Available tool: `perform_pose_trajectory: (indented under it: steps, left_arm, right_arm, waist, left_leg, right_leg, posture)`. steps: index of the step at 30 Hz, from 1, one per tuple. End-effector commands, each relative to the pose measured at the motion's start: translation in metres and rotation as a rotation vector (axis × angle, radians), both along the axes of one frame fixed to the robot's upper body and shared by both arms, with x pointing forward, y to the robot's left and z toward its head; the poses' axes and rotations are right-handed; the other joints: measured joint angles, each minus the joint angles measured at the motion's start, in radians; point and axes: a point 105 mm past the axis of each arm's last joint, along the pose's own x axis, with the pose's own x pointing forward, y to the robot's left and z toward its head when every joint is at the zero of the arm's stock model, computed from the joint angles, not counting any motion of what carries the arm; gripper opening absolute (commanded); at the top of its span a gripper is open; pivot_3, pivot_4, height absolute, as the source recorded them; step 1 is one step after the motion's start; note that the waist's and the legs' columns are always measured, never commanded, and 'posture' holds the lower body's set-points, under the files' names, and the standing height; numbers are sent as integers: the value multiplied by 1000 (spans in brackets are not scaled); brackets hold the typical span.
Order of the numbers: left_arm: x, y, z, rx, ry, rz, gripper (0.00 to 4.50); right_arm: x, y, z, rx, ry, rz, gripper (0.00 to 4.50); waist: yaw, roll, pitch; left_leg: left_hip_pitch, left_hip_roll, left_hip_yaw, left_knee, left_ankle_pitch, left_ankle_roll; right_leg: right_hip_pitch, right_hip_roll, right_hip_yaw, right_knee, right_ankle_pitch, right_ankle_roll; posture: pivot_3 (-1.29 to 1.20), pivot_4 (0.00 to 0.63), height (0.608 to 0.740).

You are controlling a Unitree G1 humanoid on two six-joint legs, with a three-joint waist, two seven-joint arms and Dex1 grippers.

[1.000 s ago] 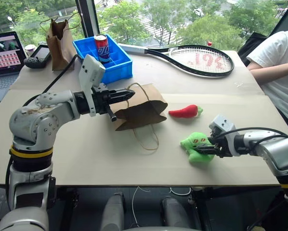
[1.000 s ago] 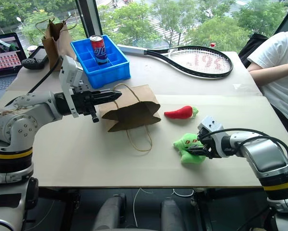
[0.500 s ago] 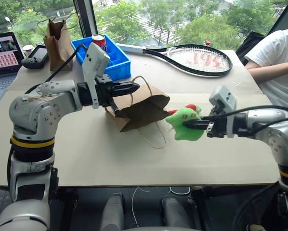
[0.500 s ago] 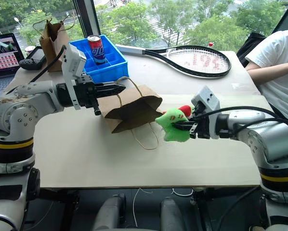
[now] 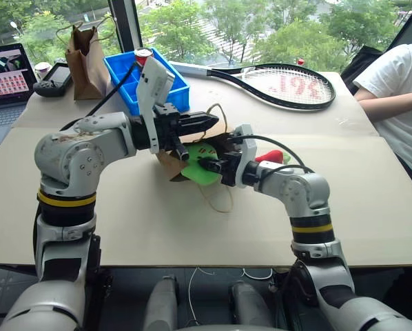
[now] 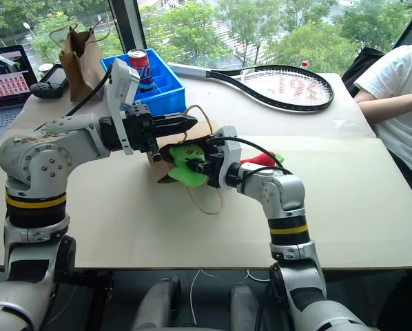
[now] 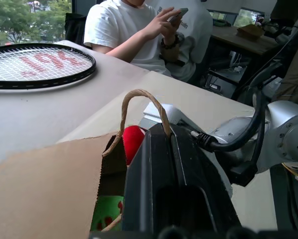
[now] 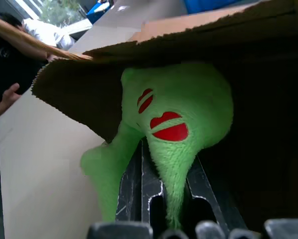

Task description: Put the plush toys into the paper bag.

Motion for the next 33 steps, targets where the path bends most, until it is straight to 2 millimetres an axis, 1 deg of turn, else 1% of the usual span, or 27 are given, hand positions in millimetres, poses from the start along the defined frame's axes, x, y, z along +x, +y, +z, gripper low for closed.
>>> perform_pose_trajectory:
  steps: [1, 4, 6, 8, 12, 15, 16, 17, 19, 21, 22, 23, 26, 27, 30, 33]
  left_arm:
    - [-12, -6, 14, -33, -43, -37, 0]
    - [-13, -5, 13, -34, -37, -31, 0]
    - [-12, -3, 14, -29, -37, -20, 0]
    - [-12, 1, 14, -23, -40, -10, 0]
    - [-10, 3, 12, -19, -36, 3, 0]
    - [-8, 4, 8, 3, -38, 15, 0]
    - [-7, 5, 6, 10, -37, 18, 0]
    - [-6, 6, 5, 14, -35, 22, 0]
    - [-4, 10, 1, 32, -31, 39, 0]
    - [-2, 14, -2, 41, -28, 57, 0]
    - [-1, 15, -3, 44, -27, 62, 0]
    - [0, 16, -5, 51, -27, 69, 0]
    - [2, 18, -9, 60, -25, 78, 0]
    - [3, 18, -10, 63, -24, 81, 0]
    - [4, 17, -14, 66, -22, 85, 0]
    - [4, 18, -14, 63, -22, 90, 0]
  right_arm:
    - [22, -6, 18, 144, -35, -132, 28]
    - [27, -1, 16, 211, -33, -164, 28]
    - [27, 1, 12, 172, -67, -161, 28]
    - [29, 0, 12, 184, -84, -185, 28]
    - [22, 17, 2, 150, -63, -123, 28]
    - [19, 19, -3, 151, -55, -113, 28]
    - [17, 19, -5, 119, -64, -101, 869]
    - [16, 18, -7, 92, -77, -98, 1115]
    - [15, 11, -8, 22, -129, -106, 1804]
    - [12, 4, -5, -18, -170, -109, 2555]
    - [10, 1, -4, -35, -185, -110, 2854]
    - [8, -2, -2, -62, -203, -111, 3243]
    - [-4, -10, 3, -98, -230, -92, 4214]
    - [-10, -13, 7, -98, -233, -79, 4454]
    - [-28, -27, 20, -110, -239, -44, 4454]
    - [-42, -49, 26, -162, -230, -9, 4454]
  waist:
    - [-2, 0, 0]
    - [-5, 0, 0]
    - [-7, 0, 0]
    - [-9, 0, 0]
    - [-11, 1, 0]
    - [-12, 1, 0]
    - [-13, 1, 0]
    - [-13, 1, 0]
    - [-12, 1, 0]
    - [-11, 1, 0]
    - [-10, 1, 0]
    - [-10, 1, 1]
    - [-10, 1, 1]
    - [-10, 1, 1]
    - [-8, 1, 1]
    - [-4, 1, 1]
  left_leg:
    - [0, 0, 0, 0, 0, 0]
    - [0, 0, 0, -1, 0, 0]
    - [1, 0, 0, -1, 0, 0]
    - [0, 0, 0, -1, 0, 0]
    - [1, 0, -1, -1, 0, 0]
    - [0, 0, -1, -1, 0, 0]
    - [1, 0, -1, -1, 0, 0]
    - [1, 0, -1, -1, 0, 0]
    - [0, 0, -1, -1, 0, 0]
    - [0, 0, -1, -1, 0, 0]
    - [0, 0, -1, -1, 0, -1]
    - [0, 0, -1, -1, 0, -1]
    - [0, 0, -1, -2, -1, -2]
    - [0, 0, -1, -2, -1, -1]
    - [0, 0, 0, -2, -1, -1]
    - [0, 0, 0, -2, -1, -1]
  right_leg:
    - [0, 0, 0, 0, 0, 0]
    - [0, 0, 0, 0, 0, 0]
    - [0, 0, 0, 0, 0, 0]
    - [0, 0, 0, 1, 0, 0]
    - [0, 0, 0, 1, 0, 0]
    - [-1, 0, 0, 1, 0, 0]
    - [-1, 0, 0, 1, 0, 0]
    - [-1, 0, 0, 1, 0, 0]
    - [0, 0, 0, 1, 0, 0]
    - [-1, 0, 0, 0, 0, 0]
    - [-1, 0, 0, 0, 0, 0]
    - [-1, 0, 0, 0, 0, 0]
    - [-1, 0, 0, 0, 0, 0]
    - [-1, 0, 0, 0, 0, 0]
    - [-1, 0, 0, 0, 0, 0]
    - [-1, 0, 0, 0, 0, -1]
  posture:
    - [0, 150, 731]
    - [0, 150, 731]
    - [0, 150, 731]
    - [0, 150, 731]
    - [0, 150, 731]
    - [0, 150, 731]
    - [0, 150, 731]
    - [0, 150, 731]
    - [0, 150, 731]
    - [0, 150, 731]
    - [0, 150, 731]
    - [0, 150, 731]
    - [0, 150, 731]
    - [0, 150, 731]
    - [0, 150, 731]
    - [0, 150, 731]
